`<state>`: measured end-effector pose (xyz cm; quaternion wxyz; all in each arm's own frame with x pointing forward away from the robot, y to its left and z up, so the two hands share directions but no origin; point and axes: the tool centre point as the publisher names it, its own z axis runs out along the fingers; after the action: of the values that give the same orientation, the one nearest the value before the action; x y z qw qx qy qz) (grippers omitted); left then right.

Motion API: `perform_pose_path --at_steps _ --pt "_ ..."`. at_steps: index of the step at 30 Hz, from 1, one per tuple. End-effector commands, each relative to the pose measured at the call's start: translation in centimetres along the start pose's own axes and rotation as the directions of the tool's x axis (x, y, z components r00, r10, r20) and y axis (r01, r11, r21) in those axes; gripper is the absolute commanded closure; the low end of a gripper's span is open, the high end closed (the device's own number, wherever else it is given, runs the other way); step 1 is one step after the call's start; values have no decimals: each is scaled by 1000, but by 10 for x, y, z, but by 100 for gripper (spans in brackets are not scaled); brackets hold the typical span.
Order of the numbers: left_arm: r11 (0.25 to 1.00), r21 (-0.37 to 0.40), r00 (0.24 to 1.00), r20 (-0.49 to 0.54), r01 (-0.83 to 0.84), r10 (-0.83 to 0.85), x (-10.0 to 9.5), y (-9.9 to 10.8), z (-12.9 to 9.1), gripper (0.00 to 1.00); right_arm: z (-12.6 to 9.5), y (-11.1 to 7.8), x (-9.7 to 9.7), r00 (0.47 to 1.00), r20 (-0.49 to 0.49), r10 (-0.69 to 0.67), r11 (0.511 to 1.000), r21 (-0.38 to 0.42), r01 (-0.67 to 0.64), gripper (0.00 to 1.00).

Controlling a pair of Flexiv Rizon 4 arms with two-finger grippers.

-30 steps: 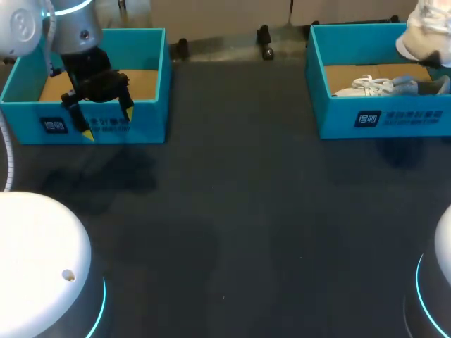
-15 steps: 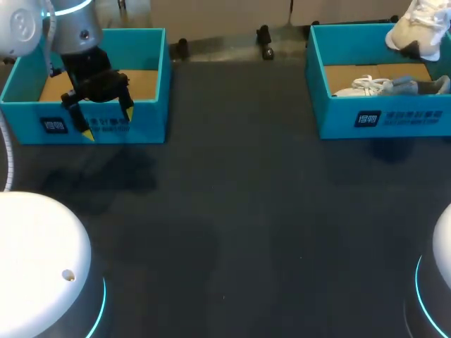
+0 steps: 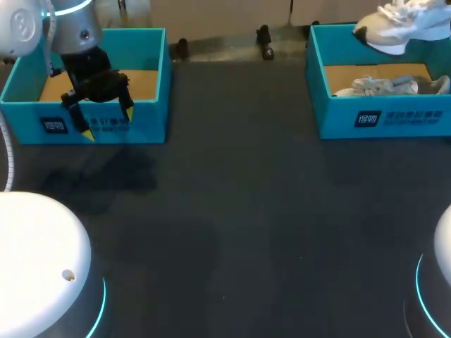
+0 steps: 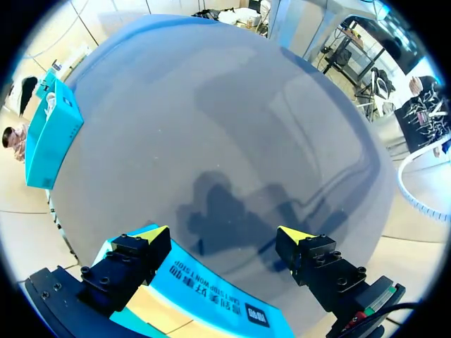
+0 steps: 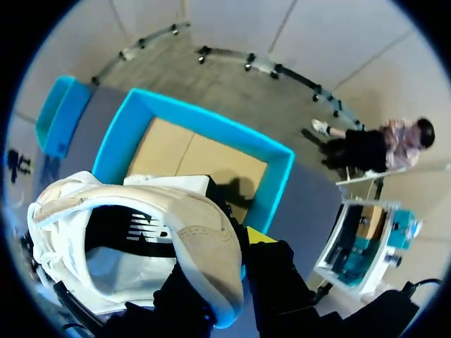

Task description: Take the shoe out of the shoebox, open the shoe tongue, remove and reinsert the insole, then place the shoe into the shoebox

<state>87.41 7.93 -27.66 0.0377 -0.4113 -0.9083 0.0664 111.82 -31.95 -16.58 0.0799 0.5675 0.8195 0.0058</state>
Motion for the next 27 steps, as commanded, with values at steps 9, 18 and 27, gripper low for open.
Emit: perform_pose_path --at_steps 9,18,27 --pt "1000 -2 1000 -2 -1 1 0 0 0 0 -2 -7 19 940 -16 342 937 -66 -342 100" --pt "1000 -2 1000 -2 -1 1 0 0 0 0 -2 -7 19 940 -16 342 937 -66 -342 100" --pt "874 -38 873 -34 485 -486 5 7 -43 0 12 -2 41 919 -39 392 918 -45 -394 100"
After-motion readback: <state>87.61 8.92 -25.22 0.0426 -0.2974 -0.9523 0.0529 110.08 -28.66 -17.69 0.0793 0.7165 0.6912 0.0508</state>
